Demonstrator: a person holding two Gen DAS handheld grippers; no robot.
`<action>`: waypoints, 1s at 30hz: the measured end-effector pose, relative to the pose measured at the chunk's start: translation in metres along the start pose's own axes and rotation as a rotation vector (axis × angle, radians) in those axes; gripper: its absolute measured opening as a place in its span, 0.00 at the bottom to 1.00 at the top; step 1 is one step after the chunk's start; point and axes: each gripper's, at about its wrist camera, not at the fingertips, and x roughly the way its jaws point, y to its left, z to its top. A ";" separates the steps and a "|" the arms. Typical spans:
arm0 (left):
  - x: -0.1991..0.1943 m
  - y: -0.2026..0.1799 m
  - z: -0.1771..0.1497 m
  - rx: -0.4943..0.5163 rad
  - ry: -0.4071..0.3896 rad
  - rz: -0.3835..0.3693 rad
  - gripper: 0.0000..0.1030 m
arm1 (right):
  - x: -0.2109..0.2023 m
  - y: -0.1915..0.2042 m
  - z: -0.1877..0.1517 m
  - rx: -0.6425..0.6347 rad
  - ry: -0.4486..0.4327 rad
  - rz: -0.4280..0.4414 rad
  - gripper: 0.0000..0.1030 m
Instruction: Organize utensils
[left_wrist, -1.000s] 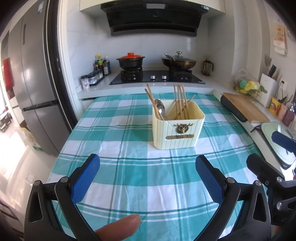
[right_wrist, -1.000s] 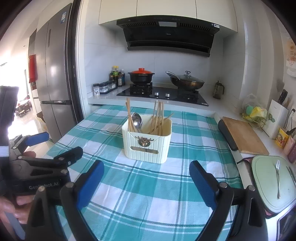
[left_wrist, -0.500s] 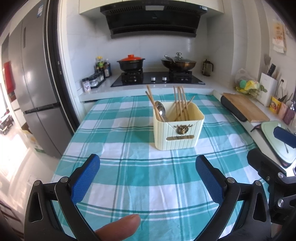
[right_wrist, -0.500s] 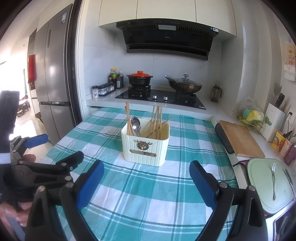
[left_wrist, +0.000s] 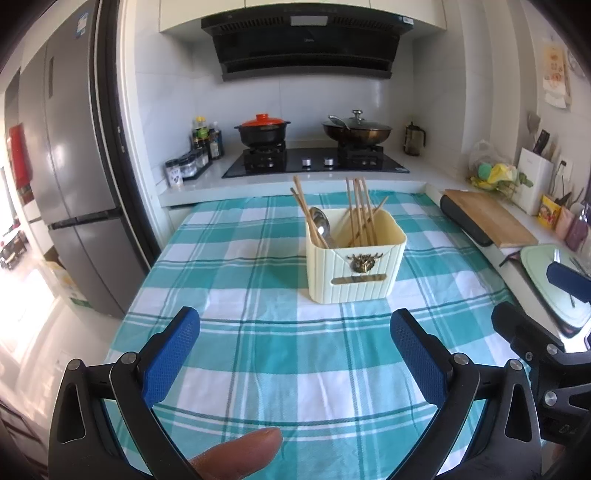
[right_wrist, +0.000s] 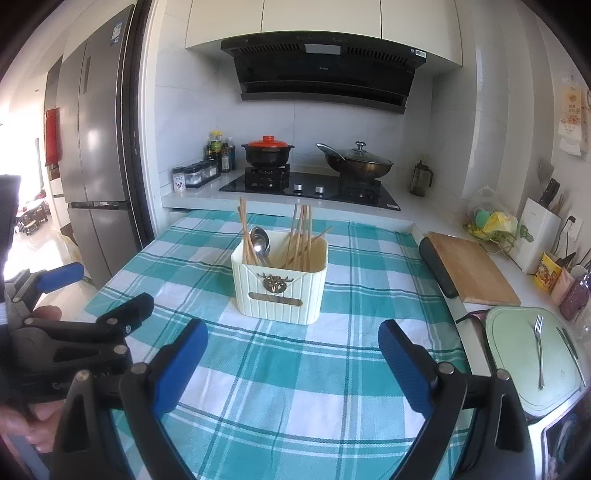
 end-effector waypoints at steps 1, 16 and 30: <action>-0.001 0.000 0.000 -0.001 -0.003 0.000 1.00 | 0.000 0.000 0.000 0.002 0.002 -0.004 0.92; 0.000 -0.002 -0.002 0.002 0.003 -0.003 1.00 | -0.001 -0.002 -0.002 0.008 0.011 -0.029 0.92; 0.002 -0.006 -0.005 0.014 0.010 0.000 1.00 | -0.002 -0.003 -0.003 0.010 0.014 -0.032 0.92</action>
